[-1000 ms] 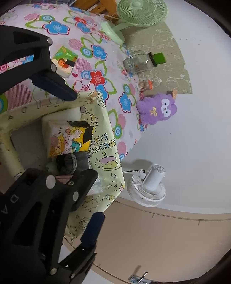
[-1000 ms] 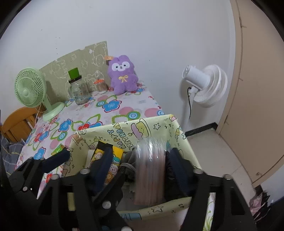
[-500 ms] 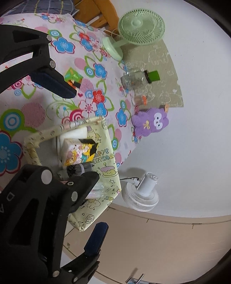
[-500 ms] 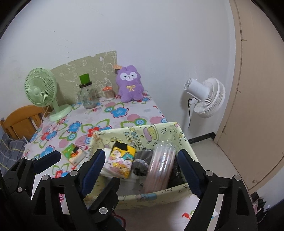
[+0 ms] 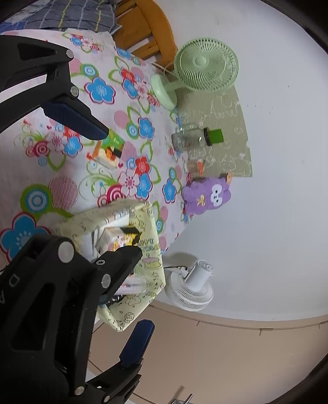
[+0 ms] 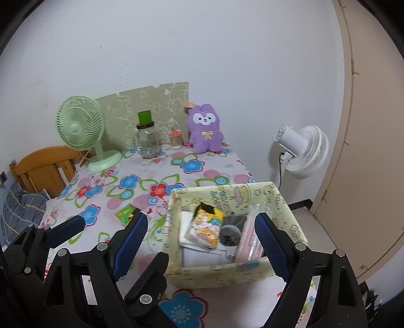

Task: Organize soft objects
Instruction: 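Lower the tissue pack into the box and open the left gripper, then withdraw both grippers from the box toward the green-orange tissue pack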

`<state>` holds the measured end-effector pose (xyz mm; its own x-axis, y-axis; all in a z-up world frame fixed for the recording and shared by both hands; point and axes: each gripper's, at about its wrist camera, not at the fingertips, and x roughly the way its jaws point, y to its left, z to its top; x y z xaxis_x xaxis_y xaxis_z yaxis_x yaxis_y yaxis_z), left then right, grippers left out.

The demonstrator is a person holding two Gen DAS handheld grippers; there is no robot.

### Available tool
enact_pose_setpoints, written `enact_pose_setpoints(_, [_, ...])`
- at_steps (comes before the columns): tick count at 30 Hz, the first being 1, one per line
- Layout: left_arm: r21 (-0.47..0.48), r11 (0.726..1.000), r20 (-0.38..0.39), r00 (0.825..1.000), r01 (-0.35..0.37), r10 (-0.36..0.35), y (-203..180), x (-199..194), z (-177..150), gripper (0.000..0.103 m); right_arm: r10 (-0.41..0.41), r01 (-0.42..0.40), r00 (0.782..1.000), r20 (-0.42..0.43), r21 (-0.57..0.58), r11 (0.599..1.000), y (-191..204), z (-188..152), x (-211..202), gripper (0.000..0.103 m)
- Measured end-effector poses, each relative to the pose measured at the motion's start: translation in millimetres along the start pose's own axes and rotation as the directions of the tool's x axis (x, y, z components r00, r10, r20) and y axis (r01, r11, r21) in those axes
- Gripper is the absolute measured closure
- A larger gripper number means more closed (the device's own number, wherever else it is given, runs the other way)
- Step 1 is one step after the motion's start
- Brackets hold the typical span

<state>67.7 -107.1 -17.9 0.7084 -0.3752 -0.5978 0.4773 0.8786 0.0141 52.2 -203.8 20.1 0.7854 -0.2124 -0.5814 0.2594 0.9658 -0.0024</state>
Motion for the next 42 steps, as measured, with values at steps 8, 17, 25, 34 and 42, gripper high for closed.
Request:
enact_pose_setpoints(8, [-0.019,0.999,0.017,0.999,-0.035,0.035,22,-16,-6,0.000,0.014,-0.014,1.000,0.016,-0.013,1.000,24,-2,-8,0.011])
enact_pose_setpoints(17, [-0.058,0.995,0.020,0.996,-0.084,0.086,50,-21,-14,0.000,0.068,-0.067,0.997,0.027,-0.045,0.997,53,-4,-4,0.010])
enact_pose_setpoints(25, [-0.092,0.984,-0.010,0.988,-0.152,0.152,75,-12,-25,0.000,0.106,-0.103,0.993,0.043,-0.069,0.992,77,-8,12,0.010])
enact_pose_setpoints(34, [-0.131,0.975,-0.076,0.983,-0.178,0.169,103,14,-33,0.000,0.155,-0.154,0.988,0.001,-0.073,0.985,99,-12,48,0.010])
enact_pose_setpoints(42, [-0.163,0.971,-0.103,0.982,-0.173,0.157,121,42,-37,0.000,0.148,-0.149,0.989,-0.018,-0.099,0.984,113,-13,80,0.010])
